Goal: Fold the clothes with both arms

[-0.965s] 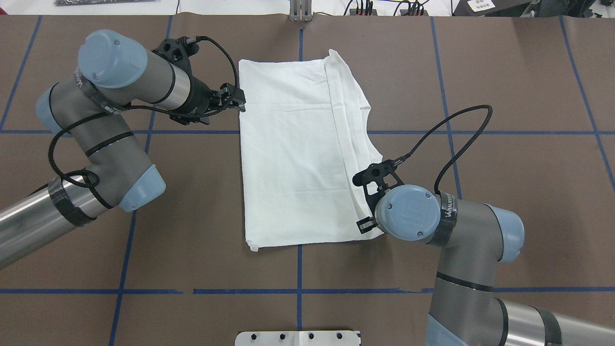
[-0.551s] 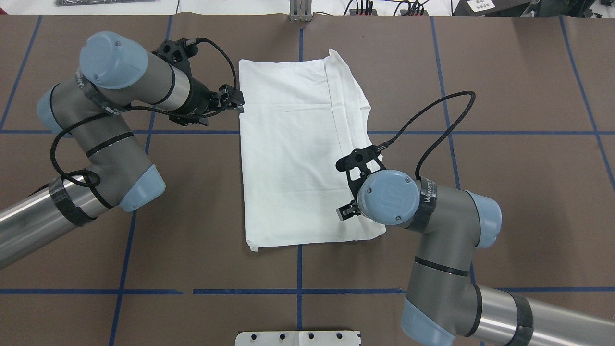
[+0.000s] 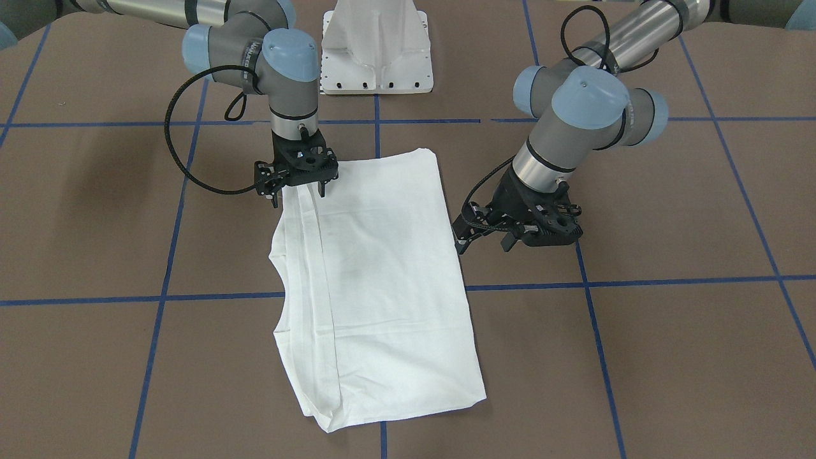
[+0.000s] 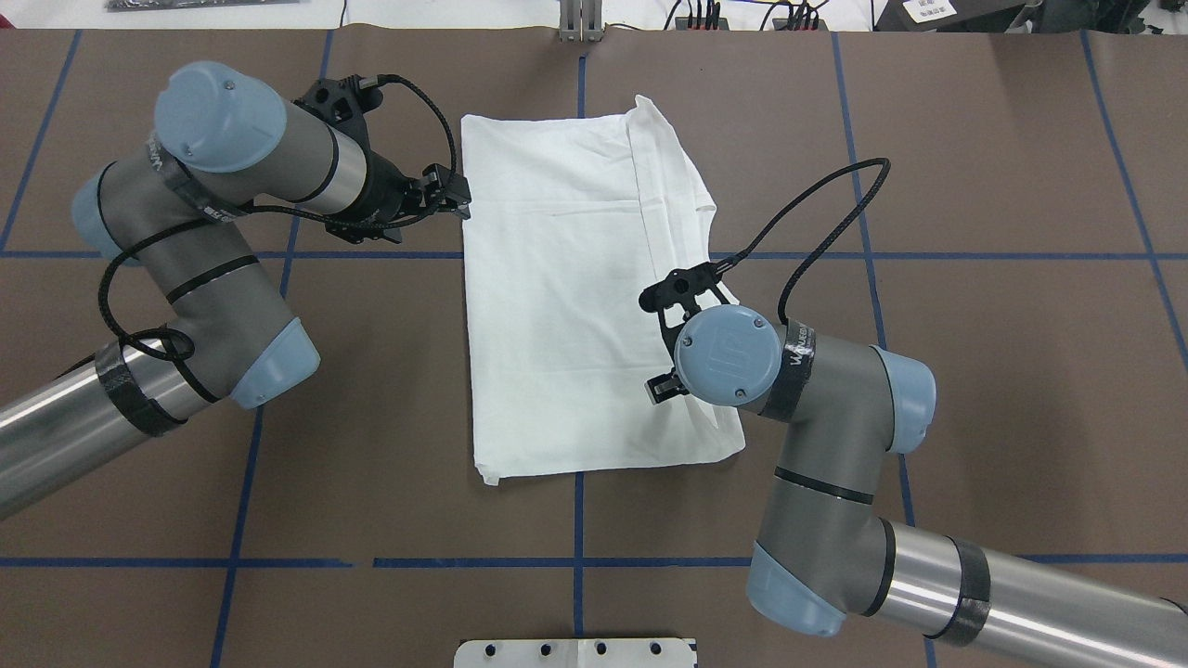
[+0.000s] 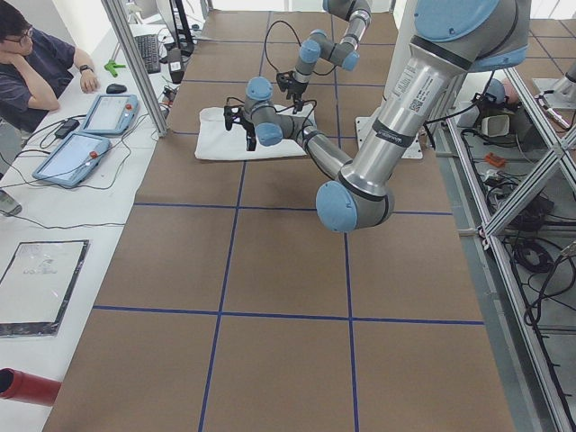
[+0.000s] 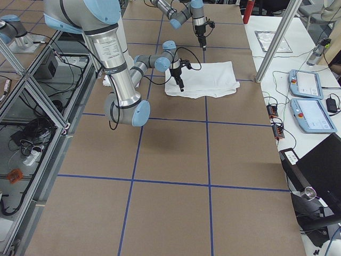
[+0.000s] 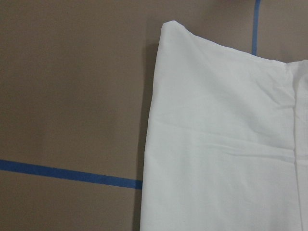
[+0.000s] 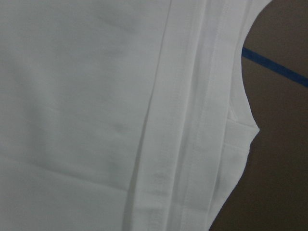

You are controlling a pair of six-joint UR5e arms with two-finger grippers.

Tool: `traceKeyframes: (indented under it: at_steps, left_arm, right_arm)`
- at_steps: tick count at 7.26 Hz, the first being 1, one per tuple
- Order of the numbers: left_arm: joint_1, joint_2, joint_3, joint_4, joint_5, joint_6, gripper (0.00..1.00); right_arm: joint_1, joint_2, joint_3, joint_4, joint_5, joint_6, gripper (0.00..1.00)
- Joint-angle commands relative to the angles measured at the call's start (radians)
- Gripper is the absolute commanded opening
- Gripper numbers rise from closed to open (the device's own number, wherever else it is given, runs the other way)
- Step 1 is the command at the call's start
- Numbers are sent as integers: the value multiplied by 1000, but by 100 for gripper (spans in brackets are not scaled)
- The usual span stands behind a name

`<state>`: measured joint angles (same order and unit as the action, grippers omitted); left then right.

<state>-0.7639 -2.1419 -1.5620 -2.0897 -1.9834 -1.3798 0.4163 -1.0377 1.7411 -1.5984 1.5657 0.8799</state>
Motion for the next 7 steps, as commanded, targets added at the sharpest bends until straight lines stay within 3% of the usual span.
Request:
traceKeyframes:
  at_steps: [1,7]
  left_arm:
    - [0,-1,0,-1,0,1,100]
    - [0,-1,0,-7,0,2,100]
  right_arm:
    - [-2,-1,-11,0,4,-2,100]
    - [-4,-41,-6,-5,13,-3,100]
